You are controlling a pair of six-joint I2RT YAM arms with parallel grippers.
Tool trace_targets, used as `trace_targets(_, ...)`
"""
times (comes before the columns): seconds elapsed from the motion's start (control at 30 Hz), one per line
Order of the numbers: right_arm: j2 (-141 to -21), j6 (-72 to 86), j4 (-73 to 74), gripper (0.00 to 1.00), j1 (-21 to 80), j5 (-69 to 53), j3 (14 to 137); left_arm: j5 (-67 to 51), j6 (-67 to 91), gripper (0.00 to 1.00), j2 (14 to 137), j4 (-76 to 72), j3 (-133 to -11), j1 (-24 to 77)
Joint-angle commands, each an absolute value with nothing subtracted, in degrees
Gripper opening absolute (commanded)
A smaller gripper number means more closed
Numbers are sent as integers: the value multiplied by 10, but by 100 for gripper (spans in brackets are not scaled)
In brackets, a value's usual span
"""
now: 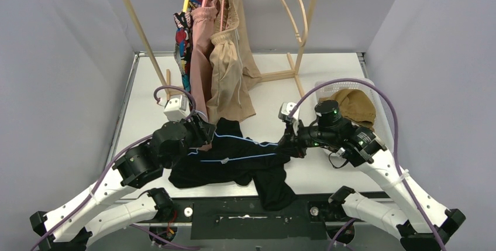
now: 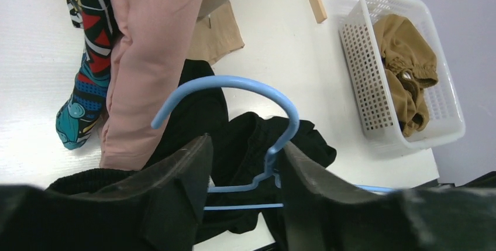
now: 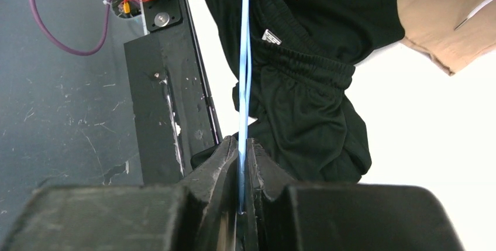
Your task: Remove the shorts from the hanger
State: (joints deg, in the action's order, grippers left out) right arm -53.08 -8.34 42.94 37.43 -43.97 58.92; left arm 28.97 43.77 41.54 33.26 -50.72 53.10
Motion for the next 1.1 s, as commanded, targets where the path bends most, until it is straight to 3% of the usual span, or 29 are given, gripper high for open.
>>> trace_targets(0.0, -488, -71, 389, 0, 369, -451, 592, 266, 419, 49, 410, 313, -522, 529)
trace_targets(0.13, -475, -51, 425, 0, 369, -409, 595, 241, 410, 65, 397, 308, -514, 528)
trace_targets(0.4, -448, -6, 423, 0, 369, -385, 595, 92, 346, 83, 371, 265, -491, 528)
trace_targets(0.5, -467, 0, 454, 0, 369, -373, 611, 18, 330, 85, 381, 263, -502, 528)
trace_targets(0.63, -481, 17, 466, 0, 370, -367, 618, 16, 323, 85, 383, 264, -508, 528)
trace_targets(0.83, -443, 49, 463, 0, 369, -336, 619, 106, 338, 85, 354, 293, -503, 528)
trace_targets(1.07, -381, 93, 510, 0, 369, -197, 645, 211, 351, 85, 312, 315, -470, 528)
